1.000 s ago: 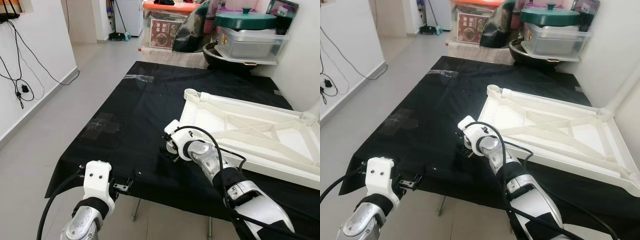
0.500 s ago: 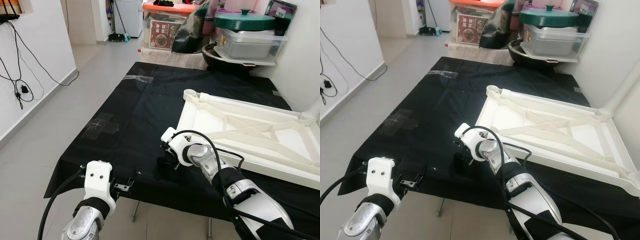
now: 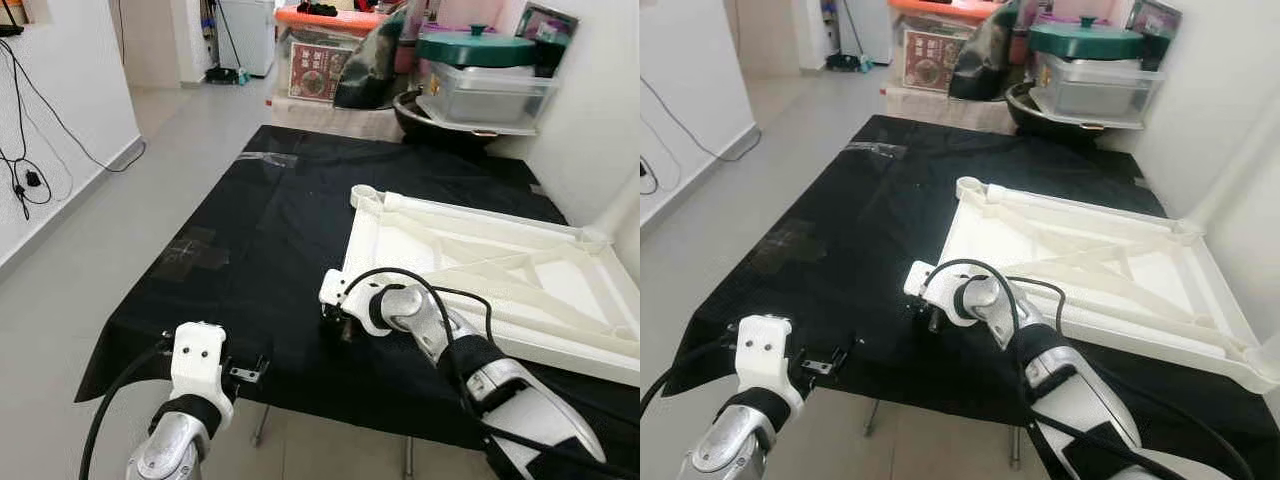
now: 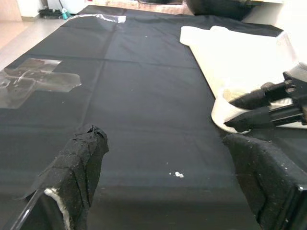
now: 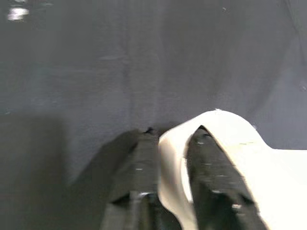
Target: Building children table
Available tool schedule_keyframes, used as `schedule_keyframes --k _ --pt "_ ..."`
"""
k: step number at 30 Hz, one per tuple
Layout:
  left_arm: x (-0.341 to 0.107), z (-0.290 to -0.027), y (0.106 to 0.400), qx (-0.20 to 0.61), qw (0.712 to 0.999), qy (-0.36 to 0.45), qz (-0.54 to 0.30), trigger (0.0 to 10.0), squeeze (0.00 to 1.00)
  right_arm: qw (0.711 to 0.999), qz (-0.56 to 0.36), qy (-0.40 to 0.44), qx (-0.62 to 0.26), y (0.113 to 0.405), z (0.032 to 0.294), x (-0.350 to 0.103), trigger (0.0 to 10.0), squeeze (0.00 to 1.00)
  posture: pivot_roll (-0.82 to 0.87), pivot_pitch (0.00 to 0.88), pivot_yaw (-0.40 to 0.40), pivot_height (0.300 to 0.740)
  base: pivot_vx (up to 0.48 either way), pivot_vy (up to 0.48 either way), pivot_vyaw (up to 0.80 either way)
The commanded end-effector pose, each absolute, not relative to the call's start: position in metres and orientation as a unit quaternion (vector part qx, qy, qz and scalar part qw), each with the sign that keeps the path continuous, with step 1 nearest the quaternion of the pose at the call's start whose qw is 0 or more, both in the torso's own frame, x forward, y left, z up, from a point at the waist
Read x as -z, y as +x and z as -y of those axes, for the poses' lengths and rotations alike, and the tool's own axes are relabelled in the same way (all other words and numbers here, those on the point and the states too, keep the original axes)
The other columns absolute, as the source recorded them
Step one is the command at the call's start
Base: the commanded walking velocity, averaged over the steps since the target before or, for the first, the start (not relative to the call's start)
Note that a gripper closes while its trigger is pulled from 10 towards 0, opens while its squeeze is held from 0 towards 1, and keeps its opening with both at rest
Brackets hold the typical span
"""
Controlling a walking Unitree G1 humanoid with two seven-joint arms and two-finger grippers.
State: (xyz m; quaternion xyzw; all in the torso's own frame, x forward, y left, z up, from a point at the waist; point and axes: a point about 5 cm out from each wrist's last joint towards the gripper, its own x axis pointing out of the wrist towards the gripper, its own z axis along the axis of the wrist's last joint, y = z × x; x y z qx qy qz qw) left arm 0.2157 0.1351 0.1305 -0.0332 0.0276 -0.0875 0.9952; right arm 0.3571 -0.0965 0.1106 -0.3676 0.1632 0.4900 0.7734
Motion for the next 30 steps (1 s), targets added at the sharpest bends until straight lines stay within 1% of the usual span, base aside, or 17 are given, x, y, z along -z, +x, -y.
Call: schedule_keyframes --k 1,3,4,7,8,11,17,20,21,22,23,24,25,26,27,29,30 --pt "-0.128 -0.133 0.216 0.088 0.995 -0.036 -0.031 10.0 0.0 0.727 -0.198 -0.365 -0.547 0.337 0.091 -0.084 0.0 0.0 0.15 0.0 -0.106 0.74 0.0 0.0 0.0" --pt "-0.128 -0.133 0.216 0.088 0.995 -0.036 -0.032 10.0 0.0 0.699 -0.189 -0.364 -0.586 0.327 0.096 -0.081 0.0 0.0 0.15 0.0 -0.104 0.74 0.0 0.0 0.0" --pt "-0.128 -0.133 0.216 0.088 0.995 -0.036 -0.032 10.0 0.0 0.699 -0.189 -0.364 -0.586 0.327 0.096 -0.081 0.0 0.0 0.15 0.0 -0.104 0.74 0.0 0.0 0.0" --pt "-0.127 -0.133 0.216 0.088 0.995 -0.037 -0.033 10.0 0.0 0.632 -0.185 -0.358 -0.662 0.304 0.11 -0.079 0.0 0.0 0.14 0.0 -0.102 0.74 0.0 0.0 0.0" --pt "-0.127 -0.133 0.216 0.088 0.995 -0.038 -0.033 10.0 0.0 0.619 -0.184 -0.356 -0.675 0.299 0.113 -0.079 0.0 0.0 0.14 0.0 -0.102 0.74 0.0 0.0 0.0" --pt "-0.126 -0.132 0.216 0.088 0.995 -0.037 -0.034 10.0 0.0 0.603 -0.192 -0.362 -0.685 0.293 0.124 -0.076 0.0 0.0 0.14 0.0 -0.102 0.74 0.0 0.0 0.0" --pt "-0.126 -0.133 0.216 0.087 0.995 -0.035 -0.035 10.0 0.0 0.586 -0.199 -0.369 -0.694 0.287 0.136 -0.076 0.0 0.0 0.14 0.0 -0.101 0.74 0.0 0.0 0.0" --pt "-0.126 -0.134 0.216 0.086 0.995 -0.033 -0.035 10.0 0.0 0.581 -0.205 -0.404 -0.676 0.288 0.15 -0.073 0.0 0.0 0.14 0.0 -0.099 0.74 0.0 0.0 0.0" --pt "-0.126 -0.134 0.216 0.086 0.995 -0.032 -0.036 10.0 0.0 0.599 -0.202 -0.446 -0.633 0.297 0.159 -0.072 1.5 0.0 0.14 0.0 -0.099 0.74 0.0 0.0 0.0" --pt "-0.126 -0.134 0.216 0.086 0.995 -0.032 -0.036 10.0 0.0 0.599 -0.202 -0.446 -0.633 0.297 0.159 -0.072 1.5 0.0 0.14 0.0 -0.099 0.74 0.0 0.0 0.0" --pt "-0.125 -0.135 0.216 0.086 0.995 -0.032 -0.036 10.0 0.0 0.628 -0.202 -0.441 -0.609 0.303 0.16 -0.076 10.0 0.0 0.14 0.0 -0.097 0.74 0.0 0.0 0.0" --pt "-0.125 -0.135 0.216 0.086 0.995 -0.031 -0.036 10.0 0.0 0.655 -0.195 -0.423 -0.595 0.308 0.158 -0.082 10.0 0.32 0.14 0.0 -0.097 0.74 0.0 0.0 0.0" --pt "-0.125 -0.135 0.216 0.085 0.995 -0.031 -0.037 10.0 0.0 0.679 -0.19 -0.403 -0.583 0.313 0.155 -0.088 10.0 1.0 0.14 0.0 -0.094 0.74 0.0 0.0 0.0" --pt "-0.125 -0.135 0.216 0.085 0.995 -0.031 -0.037 10.0 0.0 0.679 -0.19 -0.403 -0.583 0.313 0.155 -0.088 10.0 1.0 0.14 0.0 -0.094 0.74 0.0 0.0 0.0" --pt "-0.125 -0.136 0.216 0.086 0.995 -0.03 -0.037 10.0 0.0 0.698 -0.181 -0.387 -0.574 0.317 0.153 -0.097 10.0 1.0 0.14 0.0 -0.091 0.74 0.0 0.0 0.0" --pt "-0.125 -0.136 0.216 0.086 0.995 -0.03 -0.037 10.0 0.0 0.707 -0.175 -0.38 -0.57 0.318 0.152 -0.102 10.0 1.0 0.14 0.0 -0.091 0.74 0.0 0.0 0.0" --pt "-0.125 -0.136 0.216 0.086 0.995 -0.029 -0.037 10.0 0.0 0.72 -0.16 -0.371 -0.564 0.322 0.15 -0.112 10.0 1.0 0.14 0.0 -0.091 0.74 0.0 0.0 0.0"
